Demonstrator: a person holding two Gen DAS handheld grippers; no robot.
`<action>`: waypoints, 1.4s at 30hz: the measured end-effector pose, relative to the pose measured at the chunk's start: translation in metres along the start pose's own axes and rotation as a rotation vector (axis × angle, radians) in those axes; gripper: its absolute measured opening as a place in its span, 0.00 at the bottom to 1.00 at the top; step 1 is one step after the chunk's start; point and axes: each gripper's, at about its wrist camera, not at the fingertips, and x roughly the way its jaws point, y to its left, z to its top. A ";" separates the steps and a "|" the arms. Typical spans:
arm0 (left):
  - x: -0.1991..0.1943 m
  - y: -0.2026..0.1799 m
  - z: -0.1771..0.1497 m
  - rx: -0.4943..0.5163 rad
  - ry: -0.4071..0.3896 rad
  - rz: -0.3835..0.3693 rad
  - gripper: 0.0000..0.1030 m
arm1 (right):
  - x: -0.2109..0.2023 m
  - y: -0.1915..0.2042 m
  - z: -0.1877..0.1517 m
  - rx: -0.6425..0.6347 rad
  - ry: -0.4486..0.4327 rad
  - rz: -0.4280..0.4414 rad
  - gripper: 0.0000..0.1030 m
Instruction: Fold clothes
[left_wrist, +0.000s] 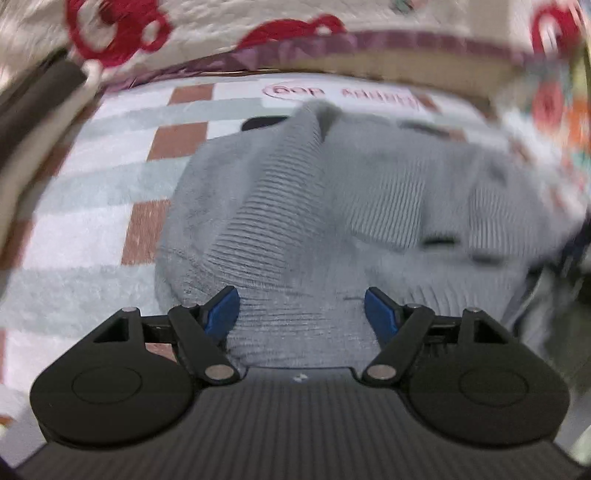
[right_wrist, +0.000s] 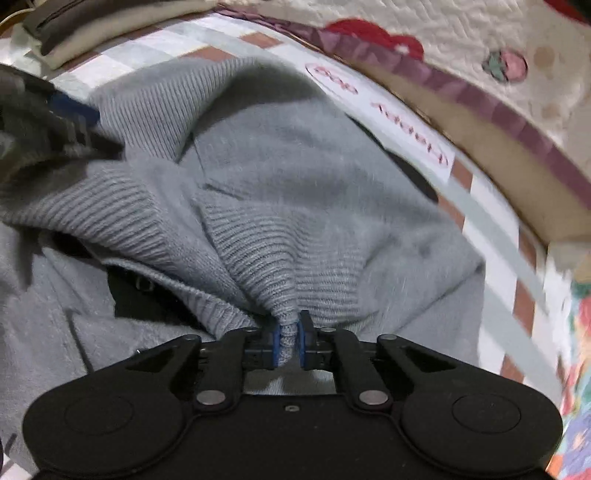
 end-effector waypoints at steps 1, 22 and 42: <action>0.001 -0.005 -0.001 0.036 0.007 0.022 0.73 | -0.001 -0.001 0.005 0.011 -0.016 0.010 0.20; -0.029 0.064 0.011 -0.318 -0.197 -0.143 0.09 | -0.041 -0.117 0.037 0.404 -0.382 -0.024 0.05; 0.014 0.012 0.018 -0.366 -0.030 -0.347 0.51 | -0.030 -0.129 -0.065 0.523 -0.280 -0.260 0.05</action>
